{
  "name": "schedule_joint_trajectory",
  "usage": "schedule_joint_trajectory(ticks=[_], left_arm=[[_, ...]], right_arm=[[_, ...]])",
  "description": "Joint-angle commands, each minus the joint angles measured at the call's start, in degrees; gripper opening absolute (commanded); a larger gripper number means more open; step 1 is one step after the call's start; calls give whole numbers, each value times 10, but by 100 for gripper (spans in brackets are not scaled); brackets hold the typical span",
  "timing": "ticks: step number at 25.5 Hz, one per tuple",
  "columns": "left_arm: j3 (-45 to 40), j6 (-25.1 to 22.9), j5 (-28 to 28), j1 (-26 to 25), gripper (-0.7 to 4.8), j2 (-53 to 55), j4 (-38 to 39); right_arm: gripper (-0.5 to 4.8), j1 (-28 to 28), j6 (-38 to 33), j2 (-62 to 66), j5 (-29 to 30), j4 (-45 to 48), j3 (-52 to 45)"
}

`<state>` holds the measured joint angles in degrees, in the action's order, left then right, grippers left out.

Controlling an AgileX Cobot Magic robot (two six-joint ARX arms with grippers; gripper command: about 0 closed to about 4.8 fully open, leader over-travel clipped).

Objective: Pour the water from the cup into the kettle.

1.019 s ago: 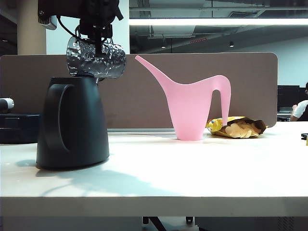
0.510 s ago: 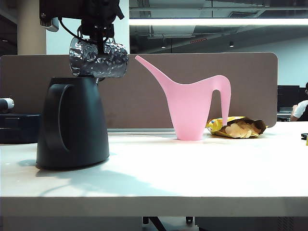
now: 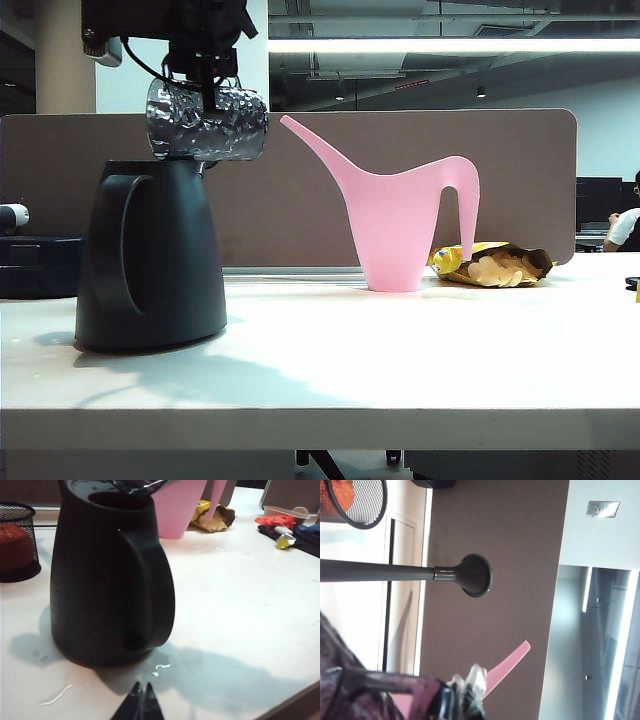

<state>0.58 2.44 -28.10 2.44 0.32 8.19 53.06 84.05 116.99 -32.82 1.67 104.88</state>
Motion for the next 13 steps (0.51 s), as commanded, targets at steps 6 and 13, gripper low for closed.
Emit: schedule_joint_trajectory(ticks=[6,13], left_arm=[[1,1,-2,0,-5,0,0],[1,1,-2,0,-5,0,1]], right_arm=[[-8,9,-31,-7,-17,32,6],[-7,1,-104,-41,-34,31,6]])
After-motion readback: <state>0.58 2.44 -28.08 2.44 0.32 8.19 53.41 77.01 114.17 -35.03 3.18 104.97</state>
